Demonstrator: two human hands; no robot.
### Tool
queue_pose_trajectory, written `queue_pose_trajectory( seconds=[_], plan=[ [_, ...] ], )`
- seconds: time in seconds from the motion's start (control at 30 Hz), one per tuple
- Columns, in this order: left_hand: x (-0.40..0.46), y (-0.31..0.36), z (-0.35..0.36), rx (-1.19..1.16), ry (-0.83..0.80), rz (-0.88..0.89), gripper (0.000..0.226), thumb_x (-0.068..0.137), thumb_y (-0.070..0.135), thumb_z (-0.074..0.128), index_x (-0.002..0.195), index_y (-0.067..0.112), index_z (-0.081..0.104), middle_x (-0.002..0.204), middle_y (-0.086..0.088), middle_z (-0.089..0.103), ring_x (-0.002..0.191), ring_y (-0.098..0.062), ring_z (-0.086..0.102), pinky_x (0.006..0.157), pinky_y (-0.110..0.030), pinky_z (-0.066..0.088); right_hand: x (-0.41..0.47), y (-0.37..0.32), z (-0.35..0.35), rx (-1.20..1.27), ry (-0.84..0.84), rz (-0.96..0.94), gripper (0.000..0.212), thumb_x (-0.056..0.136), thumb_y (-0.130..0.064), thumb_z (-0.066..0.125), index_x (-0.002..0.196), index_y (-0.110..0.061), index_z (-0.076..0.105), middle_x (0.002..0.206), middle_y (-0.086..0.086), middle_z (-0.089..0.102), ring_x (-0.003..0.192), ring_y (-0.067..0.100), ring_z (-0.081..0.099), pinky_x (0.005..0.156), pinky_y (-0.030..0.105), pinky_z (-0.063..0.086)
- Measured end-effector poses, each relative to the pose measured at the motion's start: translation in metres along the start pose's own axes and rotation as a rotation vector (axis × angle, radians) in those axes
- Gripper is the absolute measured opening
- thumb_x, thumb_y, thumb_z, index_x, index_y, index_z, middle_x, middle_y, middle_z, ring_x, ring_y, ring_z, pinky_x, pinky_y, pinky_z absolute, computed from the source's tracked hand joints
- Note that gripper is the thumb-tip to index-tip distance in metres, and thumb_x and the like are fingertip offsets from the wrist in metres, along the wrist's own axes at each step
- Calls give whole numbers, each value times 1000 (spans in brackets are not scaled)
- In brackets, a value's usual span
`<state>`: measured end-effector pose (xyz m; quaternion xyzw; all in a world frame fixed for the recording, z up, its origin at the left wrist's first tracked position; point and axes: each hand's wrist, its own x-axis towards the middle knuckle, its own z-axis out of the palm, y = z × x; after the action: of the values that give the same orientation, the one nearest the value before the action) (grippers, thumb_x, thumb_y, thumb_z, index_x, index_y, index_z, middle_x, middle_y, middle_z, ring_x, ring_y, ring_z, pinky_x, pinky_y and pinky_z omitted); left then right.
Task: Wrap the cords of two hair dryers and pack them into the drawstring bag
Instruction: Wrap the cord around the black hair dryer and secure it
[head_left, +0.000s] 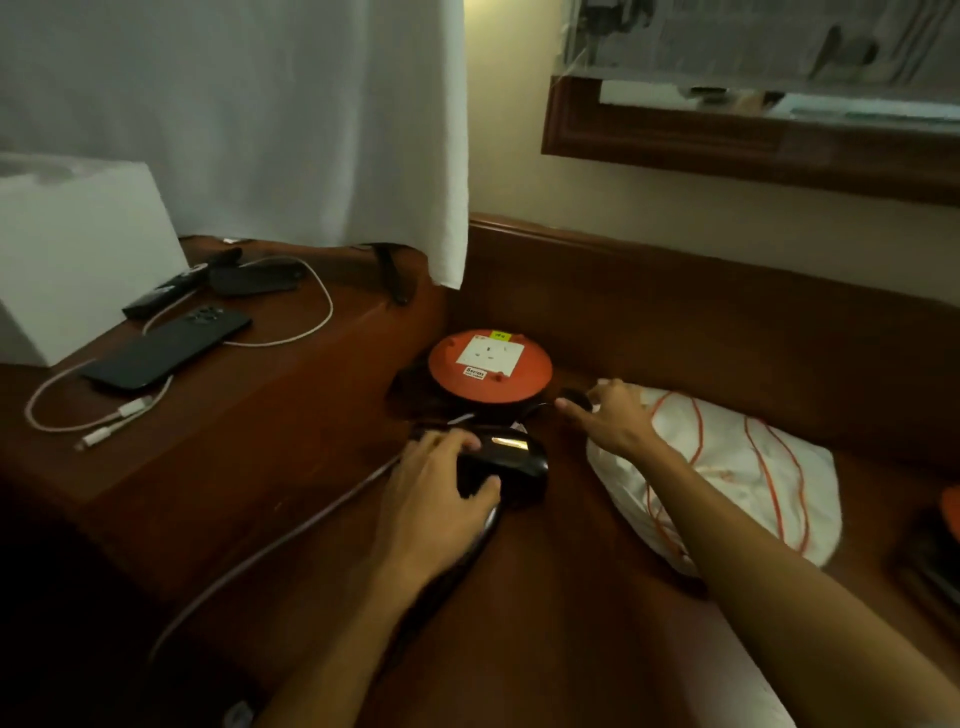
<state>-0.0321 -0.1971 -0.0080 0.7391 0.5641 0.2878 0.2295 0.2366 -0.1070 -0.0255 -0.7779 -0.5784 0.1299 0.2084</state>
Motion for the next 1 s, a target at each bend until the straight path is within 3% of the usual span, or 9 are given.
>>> queue_pose_trajectory(
  seconds=[0.1,0.2,0.27,0.37,0.47,0.67,0.8,0.87,1.0],
  plan=[
    [-35,-6,13,141,29,-47,31,87,49,67,105,36,46,111,11,55,111,-15,52,94,-36,43,-23,-10,-3,-152,-116,31,53,92,-64,54,106,-15,66,122,14,57,125,36,46,107,56,38],
    [-53,-18,23,228,20,-108,45,86,52,69,118,29,46,123,4,56,121,-20,51,97,-39,42,-68,-24,-6,-117,-50,17,51,95,-56,56,131,-20,59,139,12,51,135,34,40,115,56,25],
    [-61,-23,27,232,22,-108,49,88,52,67,123,24,50,125,1,59,121,-23,53,97,-41,44,-106,-25,-5,40,32,4,44,96,-50,58,127,-19,62,135,8,57,128,29,49,112,55,34],
    [-65,-26,31,272,68,-19,45,92,52,63,121,20,54,118,-1,65,115,-23,58,97,-42,44,-171,-22,2,343,111,-35,18,97,-30,62,105,-15,68,106,5,69,97,19,63,88,38,54],
    [-67,-27,27,360,96,106,40,96,52,56,117,18,58,116,-2,65,113,-22,58,96,-39,39,-227,-25,11,518,51,-54,12,99,-22,60,100,-14,70,94,0,70,88,15,66,75,26,51],
    [-88,15,1,420,225,314,40,98,56,45,102,24,69,86,4,71,85,-18,63,85,-38,41,-255,-42,-5,993,-320,-81,35,106,-42,36,121,-28,65,117,-8,69,110,5,63,97,26,47],
    [-111,58,-11,105,271,422,40,100,55,45,117,24,63,87,7,73,78,-11,67,79,-32,50,-251,-57,-33,1564,-339,0,47,107,-34,39,135,0,57,126,16,67,111,26,66,92,36,50],
    [-120,76,-17,-163,210,317,31,99,53,51,116,27,54,86,12,71,70,3,66,61,-17,52,-247,-60,-44,1620,-249,-9,51,105,-33,45,134,8,54,126,24,64,114,32,65,93,38,53],
    [-134,93,1,-364,-31,148,37,98,57,40,102,25,57,61,4,60,47,-2,58,42,-13,38,-237,-69,-77,1692,15,59,39,91,-27,70,121,-3,62,107,19,68,96,30,70,93,45,57]
  ],
)
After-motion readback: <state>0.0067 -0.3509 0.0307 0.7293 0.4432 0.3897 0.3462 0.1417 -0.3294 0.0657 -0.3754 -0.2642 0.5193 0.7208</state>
